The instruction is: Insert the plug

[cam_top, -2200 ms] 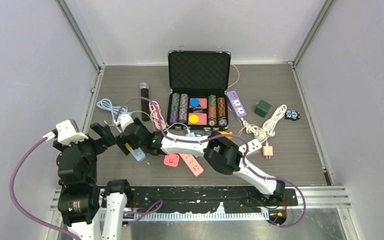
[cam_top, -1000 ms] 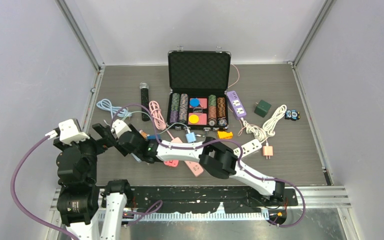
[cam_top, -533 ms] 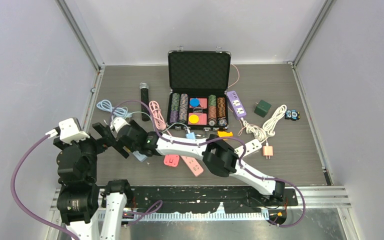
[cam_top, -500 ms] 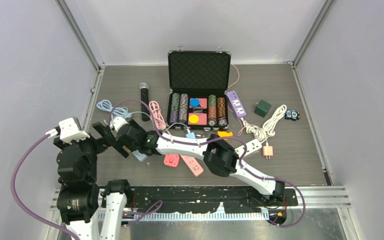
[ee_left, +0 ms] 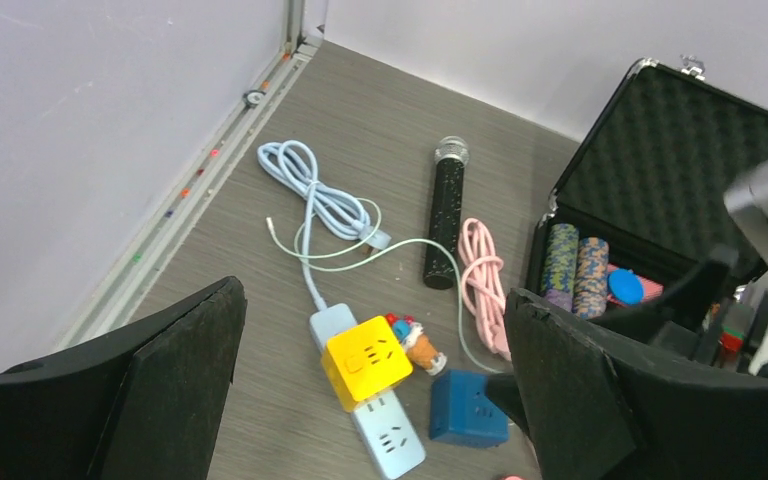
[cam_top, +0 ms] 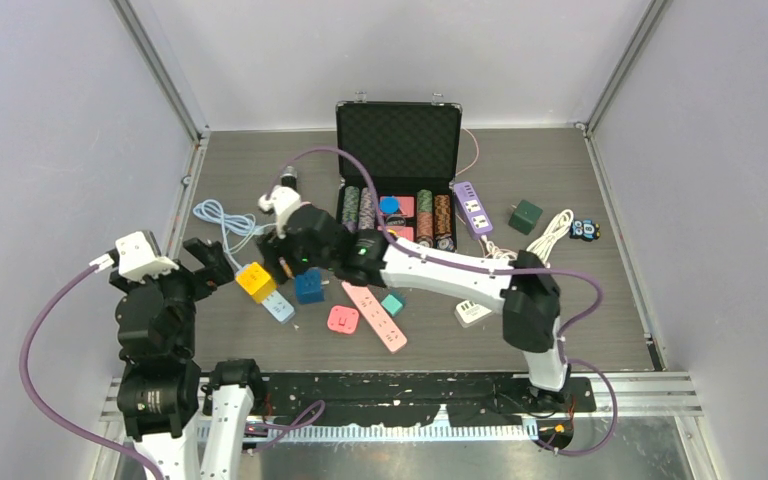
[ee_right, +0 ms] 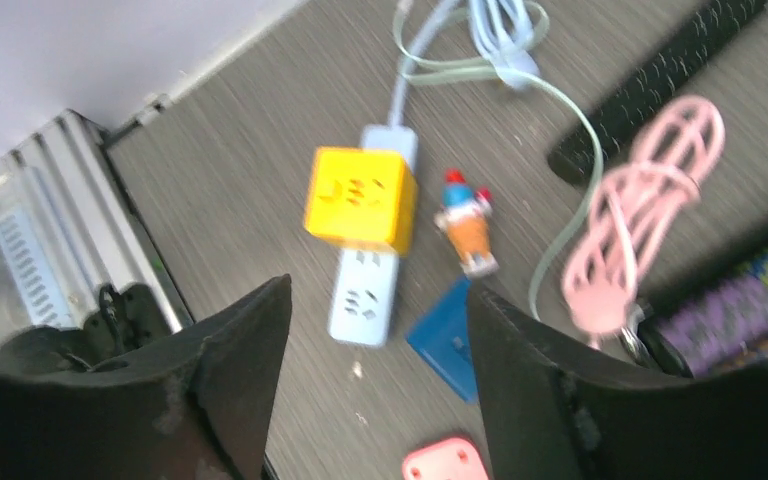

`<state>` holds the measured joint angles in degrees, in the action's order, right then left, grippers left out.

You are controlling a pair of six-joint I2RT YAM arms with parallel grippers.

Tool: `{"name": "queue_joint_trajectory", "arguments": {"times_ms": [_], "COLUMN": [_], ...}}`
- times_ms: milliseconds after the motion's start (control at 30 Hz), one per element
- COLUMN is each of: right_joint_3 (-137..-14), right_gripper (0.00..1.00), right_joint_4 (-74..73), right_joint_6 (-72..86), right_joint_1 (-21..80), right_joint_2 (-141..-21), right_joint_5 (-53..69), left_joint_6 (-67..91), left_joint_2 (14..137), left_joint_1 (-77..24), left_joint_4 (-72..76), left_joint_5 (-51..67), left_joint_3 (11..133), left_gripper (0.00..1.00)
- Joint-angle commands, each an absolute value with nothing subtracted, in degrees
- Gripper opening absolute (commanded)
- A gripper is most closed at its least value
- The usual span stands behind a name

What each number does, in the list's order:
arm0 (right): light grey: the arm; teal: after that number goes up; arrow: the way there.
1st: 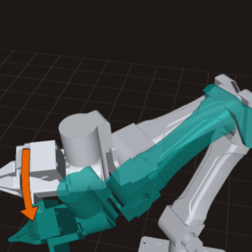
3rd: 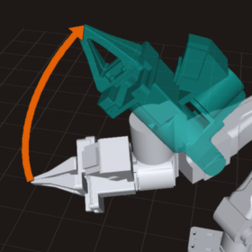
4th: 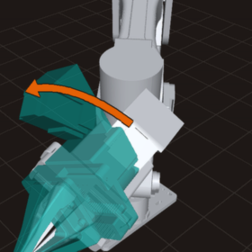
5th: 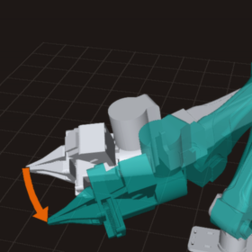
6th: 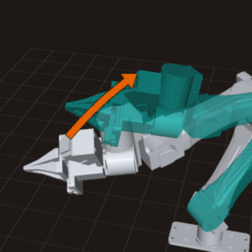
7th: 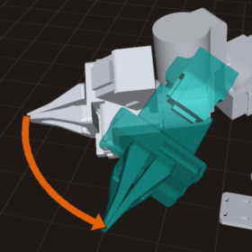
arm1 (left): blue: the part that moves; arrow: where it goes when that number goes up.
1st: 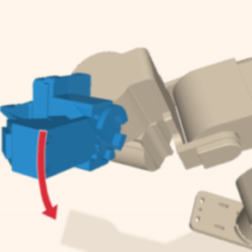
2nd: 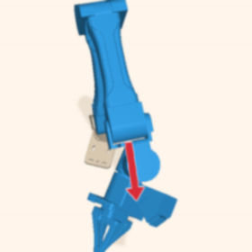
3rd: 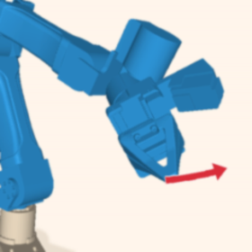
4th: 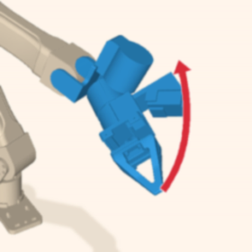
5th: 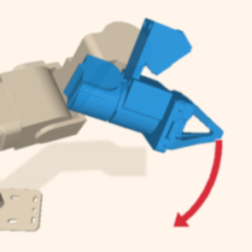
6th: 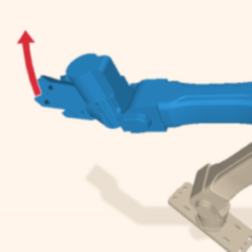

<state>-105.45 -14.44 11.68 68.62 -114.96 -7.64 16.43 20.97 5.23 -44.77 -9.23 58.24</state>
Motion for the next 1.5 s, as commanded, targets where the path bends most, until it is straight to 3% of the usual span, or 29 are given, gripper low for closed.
{"name": "queue_joint_trajectory", "arguments": {"times_ms": [0,100,200,333,433,633,900,1100,1367,1467], "right_joint_3": [-90.35,-82.25,-78.22,-74.85,-73.49,-70.25,-68.21,-65.31,-61.39,-59.75], "right_gripper": [0.64,0.61,0.57,0.4,0.26,0.23,0.2,0.27,0.55,0.68], "right_joint_4": [-13.59,-14.8,-15.61,-16.53,-17.38,-17.73,-21.16,-17.53,-16.35,-20.02], "right_joint_6": [17.17,19.55,21.74,24.3,24.63,26.5,27.88,25.38,25.34,29.33], "right_joint_1": [65.85,65.81,65.83,65.82,65.87,65.83,64.82,64.4,62.4,59.51], "right_joint_2": [-108.65,-104.15,-103.02,-103.86,-104.53,-104.4,-104.64,-98.84,-88.14,-86.03], "right_joint_5": [-5.67,-6.87,-7.43,-8.09,-7.41,-10.09,-18.12,-12.45,-10.51,-15.26], "left_joint_6": [21.67,19.83,17.35,22.38,23.29,26.8,28.66,29.34,28.28,27.74], "left_joint_2": [20.39,19.13,18.48,21.79,27.35,29.82,31.06,31.8,31.51,31.38], "left_joint_1": [4.72,4.17,3.69,3.69,3.63,3.32,-2.15,-4.72,-4.83,-5.04], "left_joint_4": [-38.03,-33.66,-28.13,-22.34,-25.72,-27.88,-32.73,-32.87,-33.48,-33.45], "left_joint_5": [-7.93,-4.39,7.6,19.61,27.04,26.45,16.92,13.83,12.91,13.27], "left_joint_3": [54.07,50.76,46.97,43.63,44.62,39.64,34.94,33.36,33.91,33.59], "left_gripper": [1.0,1.0,1.0,1.0,0.88,0.84,0.84,0.84,0.86,0.86]}}
